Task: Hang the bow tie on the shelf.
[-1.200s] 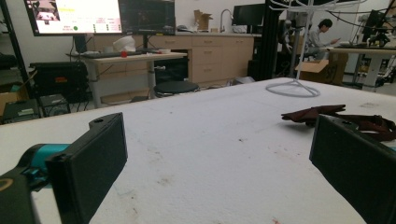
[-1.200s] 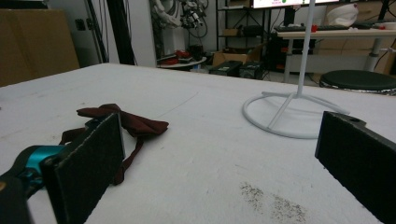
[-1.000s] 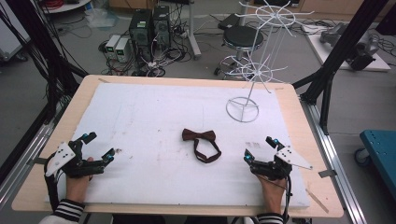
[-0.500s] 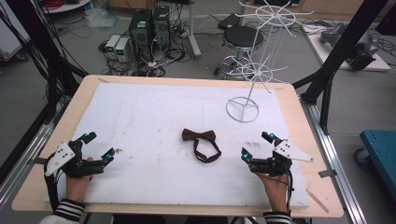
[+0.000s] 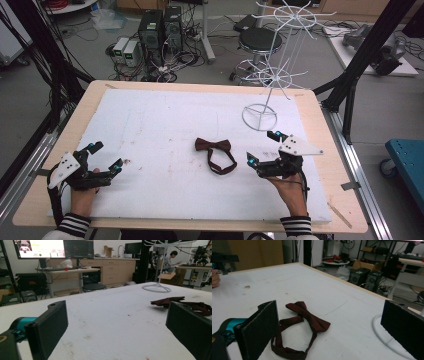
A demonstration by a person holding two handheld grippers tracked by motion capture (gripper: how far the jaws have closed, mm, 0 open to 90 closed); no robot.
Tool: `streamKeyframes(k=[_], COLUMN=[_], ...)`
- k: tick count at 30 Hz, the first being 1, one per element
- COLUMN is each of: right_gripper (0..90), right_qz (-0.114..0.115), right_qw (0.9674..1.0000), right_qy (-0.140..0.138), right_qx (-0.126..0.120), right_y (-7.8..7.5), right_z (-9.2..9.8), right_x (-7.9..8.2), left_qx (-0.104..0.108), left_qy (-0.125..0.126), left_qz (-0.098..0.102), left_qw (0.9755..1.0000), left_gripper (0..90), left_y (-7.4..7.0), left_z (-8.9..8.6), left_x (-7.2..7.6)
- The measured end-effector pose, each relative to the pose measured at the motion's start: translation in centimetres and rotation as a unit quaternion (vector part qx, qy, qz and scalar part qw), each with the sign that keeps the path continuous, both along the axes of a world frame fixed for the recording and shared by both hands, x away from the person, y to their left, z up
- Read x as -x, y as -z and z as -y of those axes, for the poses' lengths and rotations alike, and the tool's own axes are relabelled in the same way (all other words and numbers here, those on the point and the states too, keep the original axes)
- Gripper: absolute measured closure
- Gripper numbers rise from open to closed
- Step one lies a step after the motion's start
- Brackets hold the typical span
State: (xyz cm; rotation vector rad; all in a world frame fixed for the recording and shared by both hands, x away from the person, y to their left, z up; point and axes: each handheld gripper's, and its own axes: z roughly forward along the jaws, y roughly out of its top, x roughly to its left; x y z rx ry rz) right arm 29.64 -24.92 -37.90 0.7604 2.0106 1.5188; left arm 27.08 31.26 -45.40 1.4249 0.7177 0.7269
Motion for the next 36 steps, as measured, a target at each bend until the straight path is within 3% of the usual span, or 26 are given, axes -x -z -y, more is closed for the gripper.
streamKeyframes(k=[5,9,14,17,20,24,28,30,33,36], right_gripper=[0.8,0.8,0.9,0.8,0.9,0.9,0.9,0.9,0.9,0.9], right_qz=[-0.014,-0.035,-0.043,-0.054,-0.057,-0.074,-0.079,-0.085,-0.086,-0.097], right_qw=[0.9995,0.9975,0.9947,0.9907,0.9889,0.9828,0.9801,0.9761,0.9742,0.9695], right_qy=[-0.023,-0.051,-0.069,-0.086,-0.096,-0.113,-0.12,-0.128,-0.132,-0.136], right_qx=[0.017,0.035,0.062,0.091,0.097,0.126,0.136,0.153,0.162,0.18], right_y=[-0.6,-0.9,-1.3,-1.8,-1.9,-1.8,-1.8,-1.9,-1.9,-1.7], right_z=[-1.0,-2.2,-3.4,-4.6,-5.1,-6.4,-7.0,-7.7,-8.0,-8.6], right_x=[-0.9,-1.9,-2.9,-3.9,-4.4,-5.6,-6.2,-6.9,-7.3,-8.0], left_qx=[0.001,0.002,0.003,0.003,0.004,0.004,0.004,0.004,0.004,0.004], left_qy=[0.0,0.0,-0.001,-0.001,-0.001,0.0,0.0,0.0,-0.001,0.0], left_qz=[0.0,0.0,-0.001,-0.001,-0.002,-0.002,-0.002,-0.002,-0.002,-0.002], left_qw=[1.0,1.0,1.0,1.0,1.0,1.0,1.0,1.0,1.0,1.0], left_gripper=[4.5,4.5,4.5,4.5,4.5,4.5,4.5,4.5,4.5,4.5], left_y=[0.0,0.0,0.0,0.0,0.0,0.0,0.0,0.0,0.0,0.0], left_z=[0.0,0.0,0.0,0.0,0.0,0.0,0.0,0.0,0.0,0.0], left_x=[0.0,0.0,0.0,0.0,0.0,0.0,0.0,0.0,0.0,0.0])
